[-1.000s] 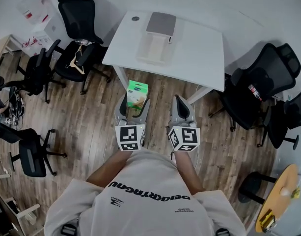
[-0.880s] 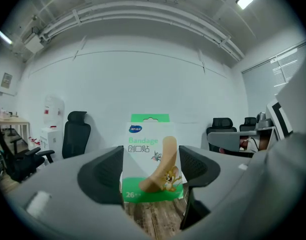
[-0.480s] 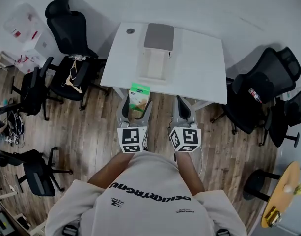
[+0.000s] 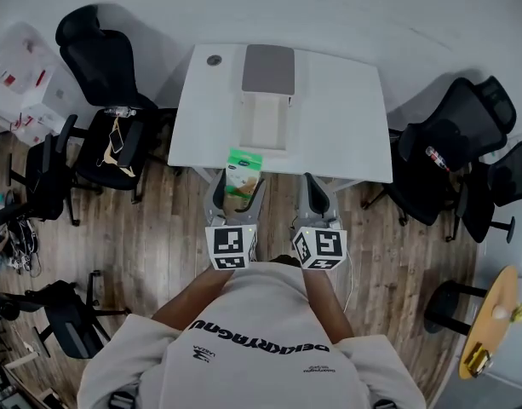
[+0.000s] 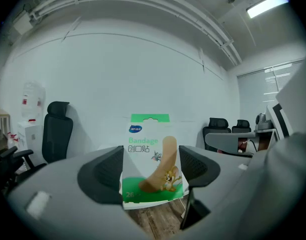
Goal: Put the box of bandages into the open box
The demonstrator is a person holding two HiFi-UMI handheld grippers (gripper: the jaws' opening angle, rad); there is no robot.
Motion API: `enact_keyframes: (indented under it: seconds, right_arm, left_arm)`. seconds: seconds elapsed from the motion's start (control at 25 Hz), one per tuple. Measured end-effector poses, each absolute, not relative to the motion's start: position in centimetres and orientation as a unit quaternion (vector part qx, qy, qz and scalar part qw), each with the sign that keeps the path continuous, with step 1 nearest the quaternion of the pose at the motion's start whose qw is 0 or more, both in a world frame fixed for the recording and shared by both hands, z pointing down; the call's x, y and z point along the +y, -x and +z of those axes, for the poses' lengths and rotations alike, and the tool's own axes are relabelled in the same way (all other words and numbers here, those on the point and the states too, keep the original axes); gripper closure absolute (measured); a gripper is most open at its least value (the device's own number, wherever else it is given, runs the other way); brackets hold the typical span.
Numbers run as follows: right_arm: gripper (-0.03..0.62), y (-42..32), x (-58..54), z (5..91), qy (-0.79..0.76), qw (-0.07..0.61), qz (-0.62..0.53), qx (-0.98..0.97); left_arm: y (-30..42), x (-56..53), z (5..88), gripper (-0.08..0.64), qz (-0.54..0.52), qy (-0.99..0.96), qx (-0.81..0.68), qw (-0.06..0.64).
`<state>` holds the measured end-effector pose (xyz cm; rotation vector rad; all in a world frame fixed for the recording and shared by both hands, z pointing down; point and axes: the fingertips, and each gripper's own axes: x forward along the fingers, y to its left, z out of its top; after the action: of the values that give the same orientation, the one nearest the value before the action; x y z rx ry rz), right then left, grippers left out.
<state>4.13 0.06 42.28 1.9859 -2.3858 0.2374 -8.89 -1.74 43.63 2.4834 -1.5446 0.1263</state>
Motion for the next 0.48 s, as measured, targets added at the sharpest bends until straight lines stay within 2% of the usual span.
enact_keyframes:
  seconds: [0.48]
  right_arm:
    - [0.594,-4.6,-2.2,42.9,-0.645,0.022,0.077,-0.76]
  left_arm:
    - [8.3,-3.8,45.1,0.204,0.053,-0.845,-0.518,0.123]
